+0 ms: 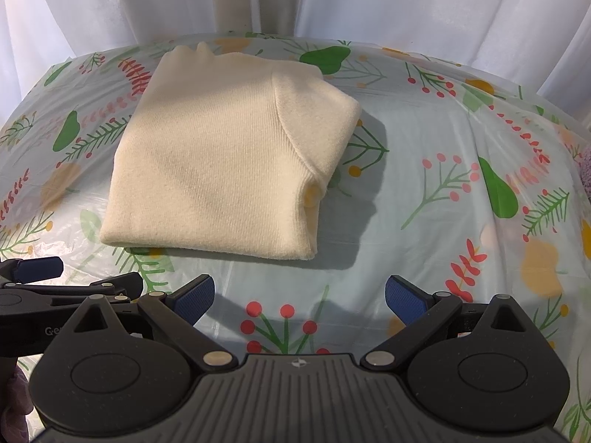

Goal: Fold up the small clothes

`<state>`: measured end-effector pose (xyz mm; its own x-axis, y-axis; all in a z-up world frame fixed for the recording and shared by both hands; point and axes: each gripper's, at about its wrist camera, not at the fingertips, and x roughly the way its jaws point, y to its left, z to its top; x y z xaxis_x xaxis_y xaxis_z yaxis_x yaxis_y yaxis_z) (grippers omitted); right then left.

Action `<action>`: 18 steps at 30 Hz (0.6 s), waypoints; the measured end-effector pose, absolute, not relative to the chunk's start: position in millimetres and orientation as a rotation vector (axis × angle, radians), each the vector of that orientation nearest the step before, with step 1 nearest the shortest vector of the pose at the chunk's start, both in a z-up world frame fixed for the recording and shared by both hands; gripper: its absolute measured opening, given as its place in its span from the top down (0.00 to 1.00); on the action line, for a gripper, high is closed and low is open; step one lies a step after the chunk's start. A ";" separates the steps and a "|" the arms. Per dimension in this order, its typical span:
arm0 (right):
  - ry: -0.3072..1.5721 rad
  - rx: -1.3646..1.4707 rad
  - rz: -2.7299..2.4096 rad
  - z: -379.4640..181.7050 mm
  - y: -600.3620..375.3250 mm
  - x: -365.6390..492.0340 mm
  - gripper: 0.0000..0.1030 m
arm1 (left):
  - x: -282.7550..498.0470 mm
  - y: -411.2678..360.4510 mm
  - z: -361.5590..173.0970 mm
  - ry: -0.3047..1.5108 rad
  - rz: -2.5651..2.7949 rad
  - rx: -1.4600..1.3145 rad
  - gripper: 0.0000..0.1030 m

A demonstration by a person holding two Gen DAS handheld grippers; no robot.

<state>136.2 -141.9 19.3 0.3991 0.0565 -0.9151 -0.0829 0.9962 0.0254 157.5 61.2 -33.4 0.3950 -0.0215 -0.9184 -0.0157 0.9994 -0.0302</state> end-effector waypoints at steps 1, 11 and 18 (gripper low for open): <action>1.157 -0.026 0.088 19.3 -141.9 136.2 0.04 | 157.1 61.0 -33.2 1.160 -0.003 -0.032 0.06; 1.160 -0.030 0.083 17.9 -142.4 137.2 0.04 | 156.5 61.3 -33.0 1.159 0.008 -0.014 0.06; 1.155 -0.036 0.080 18.4 -140.8 136.3 0.04 | 154.8 62.1 -32.8 1.163 0.026 -0.005 0.06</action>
